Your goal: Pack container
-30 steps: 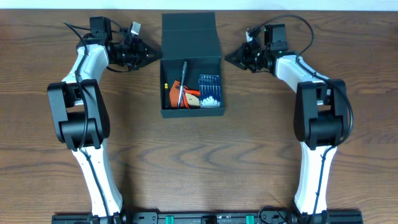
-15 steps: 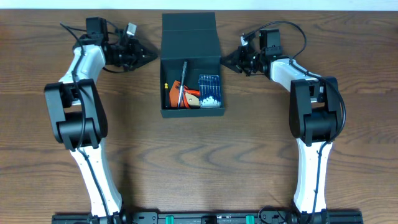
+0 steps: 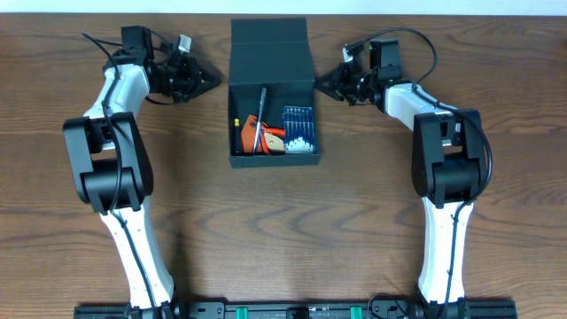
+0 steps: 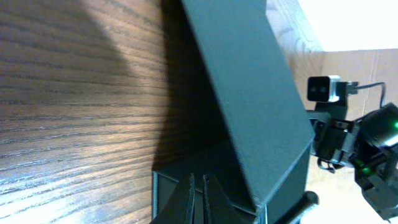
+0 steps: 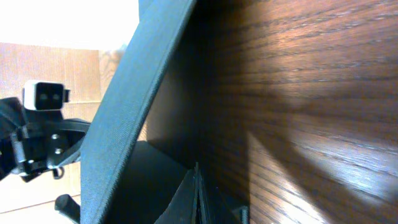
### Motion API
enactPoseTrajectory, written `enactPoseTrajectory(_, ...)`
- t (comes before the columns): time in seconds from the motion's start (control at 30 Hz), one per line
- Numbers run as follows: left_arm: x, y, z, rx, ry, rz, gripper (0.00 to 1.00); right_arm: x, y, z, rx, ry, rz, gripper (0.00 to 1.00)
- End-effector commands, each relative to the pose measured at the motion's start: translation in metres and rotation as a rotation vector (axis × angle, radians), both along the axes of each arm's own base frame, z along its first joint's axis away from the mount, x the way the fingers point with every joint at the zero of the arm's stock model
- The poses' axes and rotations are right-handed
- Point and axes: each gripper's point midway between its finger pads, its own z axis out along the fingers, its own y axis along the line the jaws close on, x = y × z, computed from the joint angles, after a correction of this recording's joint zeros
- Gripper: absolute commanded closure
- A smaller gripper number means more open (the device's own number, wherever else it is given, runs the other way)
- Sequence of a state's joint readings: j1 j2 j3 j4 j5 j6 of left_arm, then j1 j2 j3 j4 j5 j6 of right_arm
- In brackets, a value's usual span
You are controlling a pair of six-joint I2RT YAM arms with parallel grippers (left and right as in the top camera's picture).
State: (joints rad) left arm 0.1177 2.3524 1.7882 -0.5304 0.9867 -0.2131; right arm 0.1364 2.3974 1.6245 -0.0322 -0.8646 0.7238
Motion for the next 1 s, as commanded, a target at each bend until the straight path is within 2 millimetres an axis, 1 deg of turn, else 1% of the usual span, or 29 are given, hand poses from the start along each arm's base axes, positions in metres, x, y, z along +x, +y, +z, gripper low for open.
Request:
enactPoseTrajectory(0.0,-0.004,-0.003,-0.026,-0.009,0.061,0.001,0.94,0.0,0.013,0.006,0.023,-0.01,0.024,0.99)
enactPoseTrajectory(0.17,-0.003,-0.007,-0.025,-0.033,0.051,-0.011,0.94,0.004,0.014,0.012,0.044,-0.031,0.023,0.98)
enactPoseTrajectory(0.27,0.002,-0.009,-0.018,-0.061,0.012,-0.021,0.94,0.007,0.013,0.018,0.064,-0.05,0.023,0.98)
enactPoseTrajectory(0.4,0.009,-0.009,-0.015,-0.071,-0.002,-0.002,0.94,0.012,0.011,0.023,0.08,-0.061,0.012,0.99)
enactPoseTrajectory(0.47,0.01,-0.013,-0.007,-0.108,-0.03,-0.022,0.94,0.012,0.012,0.025,0.087,-0.067,0.014,0.99)
enactPoseTrajectory(0.57,0.011,-0.018,0.003,-0.159,-0.058,-0.047,0.94,0.012,0.014,0.03,0.107,-0.08,0.028,0.99)
enactPoseTrajectory(0.8,0.007,-0.026,0.009,-0.203,-0.058,-0.072,0.94,0.013,0.019,0.042,0.138,-0.115,0.055,0.98)
enactPoseTrajectory(0.97,0.006,-0.031,0.013,-0.224,-0.067,-0.09,0.94,0.015,0.018,0.045,0.144,-0.121,0.055,0.98)
